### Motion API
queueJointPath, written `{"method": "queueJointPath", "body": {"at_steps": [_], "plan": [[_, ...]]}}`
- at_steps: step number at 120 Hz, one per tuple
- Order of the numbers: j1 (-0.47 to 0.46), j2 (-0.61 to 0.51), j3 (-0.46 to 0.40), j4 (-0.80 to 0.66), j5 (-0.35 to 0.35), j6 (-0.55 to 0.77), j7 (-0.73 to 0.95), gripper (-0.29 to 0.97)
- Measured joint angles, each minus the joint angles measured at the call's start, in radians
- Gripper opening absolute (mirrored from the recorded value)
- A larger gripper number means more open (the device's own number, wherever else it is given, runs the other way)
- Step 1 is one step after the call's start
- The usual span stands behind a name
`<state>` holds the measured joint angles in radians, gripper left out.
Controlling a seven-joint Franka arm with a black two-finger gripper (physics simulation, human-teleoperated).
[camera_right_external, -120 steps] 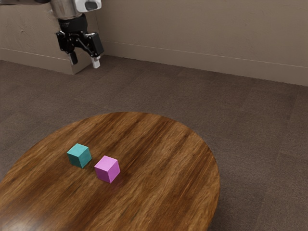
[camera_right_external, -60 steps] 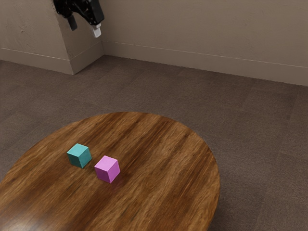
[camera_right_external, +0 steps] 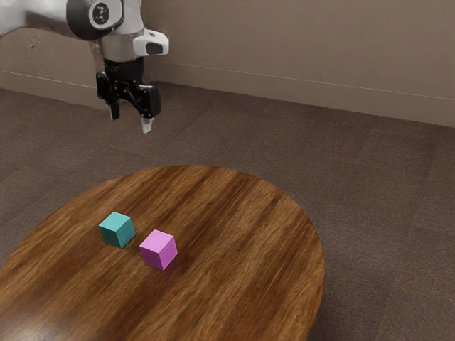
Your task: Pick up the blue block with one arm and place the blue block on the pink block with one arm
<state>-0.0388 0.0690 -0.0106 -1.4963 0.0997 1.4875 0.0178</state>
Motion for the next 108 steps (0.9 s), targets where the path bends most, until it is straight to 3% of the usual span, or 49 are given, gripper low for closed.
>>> {"method": "queueJointPath", "body": {"at_steps": [25,66,108], "plan": [[0.028,-0.007,0.050,-0.234,-0.014,0.224,0.002,0.68],[0.028,0.068,0.117,-0.345,-0.041,0.472,0.089,0.68],[0.084,0.141,0.117,-0.408,-0.048,0.585,0.173,0.68]]}}
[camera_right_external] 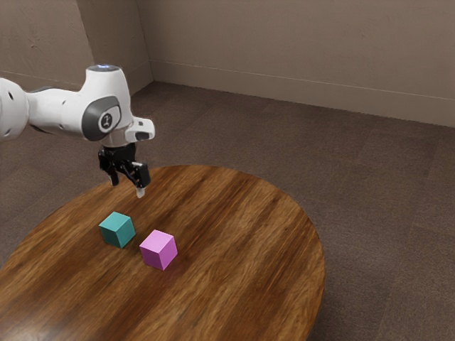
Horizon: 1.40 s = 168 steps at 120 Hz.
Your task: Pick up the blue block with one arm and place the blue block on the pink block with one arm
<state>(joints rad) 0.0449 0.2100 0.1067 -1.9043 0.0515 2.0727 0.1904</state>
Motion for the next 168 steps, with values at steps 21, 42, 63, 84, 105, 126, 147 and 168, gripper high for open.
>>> {"method": "queueJointPath", "body": {"at_steps": [21,42,63,84,105,126,147,168], "plan": [[0.020,0.009,0.003,-0.053,-0.001,0.050,0.031,0.68],[0.046,0.000,0.004,-0.130,-0.001,0.106,0.060,0.68],[0.050,-0.001,0.020,-0.189,-0.001,0.167,0.083,0.68],[0.050,-0.004,0.033,-0.228,-0.001,0.214,0.100,0.68],[0.049,-0.006,0.037,-0.256,-0.004,0.256,0.114,0.68],[0.048,0.029,0.037,-0.257,-0.009,0.288,0.124,0.68],[0.053,0.050,0.037,-0.257,-0.013,0.309,0.131,0.68],[0.057,0.070,0.037,-0.253,-0.014,0.324,0.137,0.68]]}}
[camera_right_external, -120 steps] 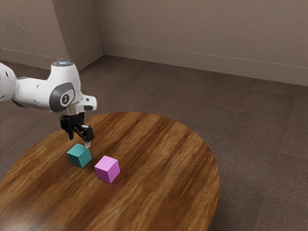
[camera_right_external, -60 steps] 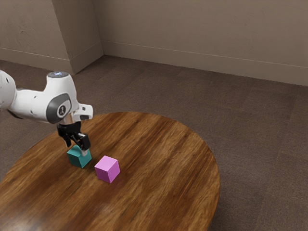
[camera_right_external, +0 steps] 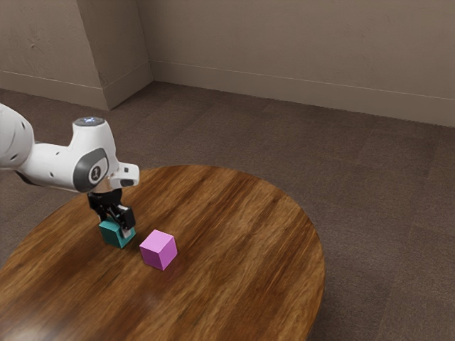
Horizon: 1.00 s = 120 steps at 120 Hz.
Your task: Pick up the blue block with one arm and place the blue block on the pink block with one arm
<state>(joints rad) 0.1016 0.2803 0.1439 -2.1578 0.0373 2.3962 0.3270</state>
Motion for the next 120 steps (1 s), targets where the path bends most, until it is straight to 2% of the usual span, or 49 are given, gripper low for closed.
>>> {"method": "queueJointPath", "body": {"at_steps": [36,88,120], "plan": [[0.000,0.003,0.000,0.001,-0.013,0.009,0.006,0.44],[-0.001,-0.011,-0.002,0.001,-0.006,0.014,-0.004,0.36],[0.002,-0.130,-0.051,0.003,0.000,-0.014,-0.023,0.33]]}}
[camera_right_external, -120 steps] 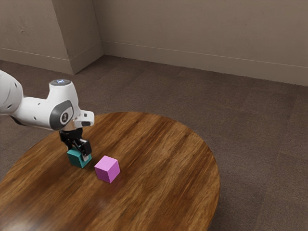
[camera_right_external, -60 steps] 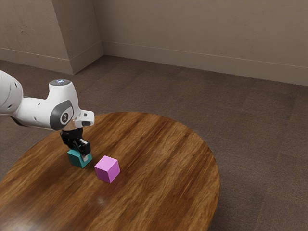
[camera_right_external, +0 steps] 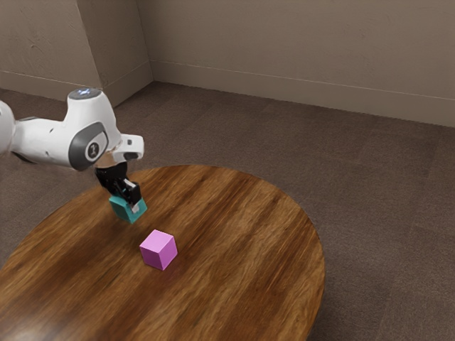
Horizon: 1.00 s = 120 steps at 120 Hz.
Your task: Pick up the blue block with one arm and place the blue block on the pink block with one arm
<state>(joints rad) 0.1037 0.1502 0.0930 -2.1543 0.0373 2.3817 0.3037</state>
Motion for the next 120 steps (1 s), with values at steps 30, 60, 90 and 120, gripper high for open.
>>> {"method": "queueJointPath", "body": {"at_steps": [30,60,90,120], "plan": [[-0.002,-0.040,-0.082,0.002,0.008,-0.057,-0.055,0.32],[-0.005,-0.029,-0.117,0.023,0.026,-0.140,-0.159,0.32],[-0.012,-0.018,-0.162,0.045,0.060,-0.199,-0.268,0.32],[-0.012,-0.016,-0.189,0.046,0.086,-0.221,-0.352,0.32]]}}
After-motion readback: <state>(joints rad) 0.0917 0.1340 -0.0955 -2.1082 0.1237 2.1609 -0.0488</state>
